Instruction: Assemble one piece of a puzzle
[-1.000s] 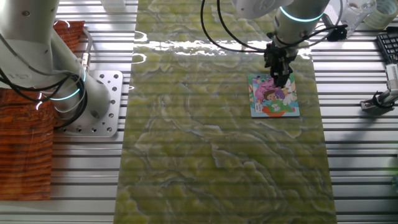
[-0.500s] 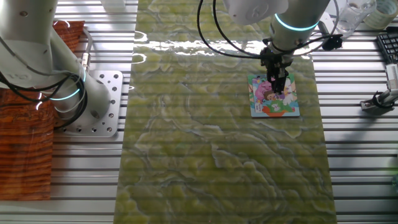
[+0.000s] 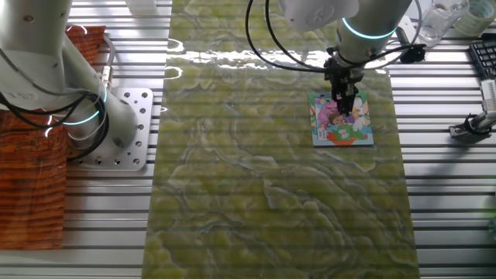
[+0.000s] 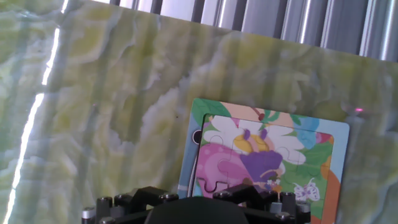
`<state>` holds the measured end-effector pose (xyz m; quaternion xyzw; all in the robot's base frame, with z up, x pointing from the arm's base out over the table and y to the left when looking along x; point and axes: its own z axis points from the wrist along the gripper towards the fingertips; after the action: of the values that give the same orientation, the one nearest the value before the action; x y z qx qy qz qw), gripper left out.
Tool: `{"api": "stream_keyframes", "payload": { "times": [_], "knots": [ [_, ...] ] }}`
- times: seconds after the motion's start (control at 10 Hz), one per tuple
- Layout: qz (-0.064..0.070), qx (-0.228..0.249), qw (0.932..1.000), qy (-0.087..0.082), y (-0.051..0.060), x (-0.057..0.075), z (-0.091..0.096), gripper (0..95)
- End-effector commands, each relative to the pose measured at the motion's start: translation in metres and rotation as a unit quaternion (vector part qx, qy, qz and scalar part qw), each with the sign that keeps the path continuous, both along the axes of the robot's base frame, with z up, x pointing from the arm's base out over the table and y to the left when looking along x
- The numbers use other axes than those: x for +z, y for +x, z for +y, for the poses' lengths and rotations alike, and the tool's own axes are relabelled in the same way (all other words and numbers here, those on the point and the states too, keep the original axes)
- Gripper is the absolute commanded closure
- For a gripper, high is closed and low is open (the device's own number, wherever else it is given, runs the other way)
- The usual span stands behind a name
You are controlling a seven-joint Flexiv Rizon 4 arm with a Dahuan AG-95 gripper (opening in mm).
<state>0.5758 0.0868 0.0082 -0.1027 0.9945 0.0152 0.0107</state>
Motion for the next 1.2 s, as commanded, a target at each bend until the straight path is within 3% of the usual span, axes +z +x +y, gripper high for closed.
{"api": "stream_keyframes", "payload": {
  "times": [0.1,1.2],
  "knots": [
    [0.001,-0.001,1.0,-0.002,-0.0006,0.0001,0.0001,19.0],
    [0.001,0.0,1.0,-0.001,-0.0046,-0.0028,0.0,19.0]
  ]
}}
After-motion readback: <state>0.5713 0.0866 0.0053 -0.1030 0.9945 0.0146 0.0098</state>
